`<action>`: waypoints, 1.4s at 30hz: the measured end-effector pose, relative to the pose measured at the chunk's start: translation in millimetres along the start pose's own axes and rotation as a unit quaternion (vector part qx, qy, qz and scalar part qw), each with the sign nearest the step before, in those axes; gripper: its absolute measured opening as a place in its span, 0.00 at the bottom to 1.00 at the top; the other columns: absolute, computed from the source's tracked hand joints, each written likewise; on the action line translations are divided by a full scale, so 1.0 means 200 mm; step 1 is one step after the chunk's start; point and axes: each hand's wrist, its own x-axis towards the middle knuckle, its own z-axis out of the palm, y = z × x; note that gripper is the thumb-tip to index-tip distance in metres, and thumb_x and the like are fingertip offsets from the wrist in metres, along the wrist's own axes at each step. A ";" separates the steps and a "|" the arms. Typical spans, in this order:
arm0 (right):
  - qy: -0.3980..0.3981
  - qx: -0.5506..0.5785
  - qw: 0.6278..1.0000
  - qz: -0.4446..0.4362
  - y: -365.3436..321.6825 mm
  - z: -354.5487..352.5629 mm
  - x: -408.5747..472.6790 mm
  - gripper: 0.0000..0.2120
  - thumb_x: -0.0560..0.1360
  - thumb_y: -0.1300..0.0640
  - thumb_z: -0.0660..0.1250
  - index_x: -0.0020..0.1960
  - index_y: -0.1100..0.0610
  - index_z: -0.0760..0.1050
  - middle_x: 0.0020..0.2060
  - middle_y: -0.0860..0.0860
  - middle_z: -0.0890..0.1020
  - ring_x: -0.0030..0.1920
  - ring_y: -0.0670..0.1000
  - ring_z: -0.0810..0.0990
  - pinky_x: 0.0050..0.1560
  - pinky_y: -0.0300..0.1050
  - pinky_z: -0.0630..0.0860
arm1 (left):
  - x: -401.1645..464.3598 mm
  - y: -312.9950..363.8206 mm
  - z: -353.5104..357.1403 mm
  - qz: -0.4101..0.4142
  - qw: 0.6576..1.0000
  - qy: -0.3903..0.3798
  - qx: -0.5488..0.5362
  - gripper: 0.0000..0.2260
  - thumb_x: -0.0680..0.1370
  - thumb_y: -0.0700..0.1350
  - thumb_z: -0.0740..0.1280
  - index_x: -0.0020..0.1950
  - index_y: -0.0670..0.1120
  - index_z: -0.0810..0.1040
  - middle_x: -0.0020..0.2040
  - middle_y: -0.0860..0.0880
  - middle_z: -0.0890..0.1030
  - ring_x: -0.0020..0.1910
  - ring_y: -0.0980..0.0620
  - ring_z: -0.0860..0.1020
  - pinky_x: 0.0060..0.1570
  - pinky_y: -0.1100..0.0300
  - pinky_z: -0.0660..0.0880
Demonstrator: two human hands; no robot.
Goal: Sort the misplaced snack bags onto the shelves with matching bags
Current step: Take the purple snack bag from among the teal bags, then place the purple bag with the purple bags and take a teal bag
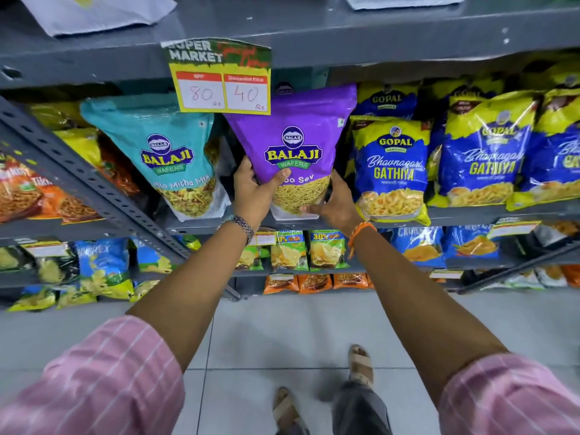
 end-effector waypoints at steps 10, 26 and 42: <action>0.003 0.009 1.000 0.025 -0.03 -0.04 -0.41 0.38 0.59 0.69 0.84 0.63 0.49 0.74 0.53 0.39 0.84 0.54 0.34 0.82 0.51 0.36 0.82 | -0.44 0.06 -0.03 0.001 1.000 0.014 -0.017 0.23 0.72 0.36 0.78 0.65 0.43 0.77 0.57 0.49 0.86 0.55 0.54 0.86 0.54 0.59 0.82; 0.084 0.043 0.982 -0.161 -1.10 -0.29 -0.74 0.39 0.51 0.54 0.85 0.60 0.50 0.75 0.54 0.44 0.86 0.56 0.43 0.84 0.51 0.36 0.81 | -0.55 1.17 -0.15 0.274 0.961 0.025 0.020 0.19 0.68 0.63 0.78 0.55 0.60 0.80 0.48 0.59 0.88 0.47 0.49 0.87 0.49 0.52 0.84; 0.151 0.039 0.960 -0.232 -1.69 -0.19 -0.11 0.36 0.61 0.66 0.84 0.61 0.58 0.67 0.55 0.52 0.82 0.56 0.52 0.82 0.60 0.42 0.80 | 0.14 1.81 -0.15 0.269 0.941 0.086 0.187 0.26 0.73 0.57 0.75 0.63 0.44 0.75 0.53 0.44 0.86 0.52 0.41 0.84 0.57 0.43 0.79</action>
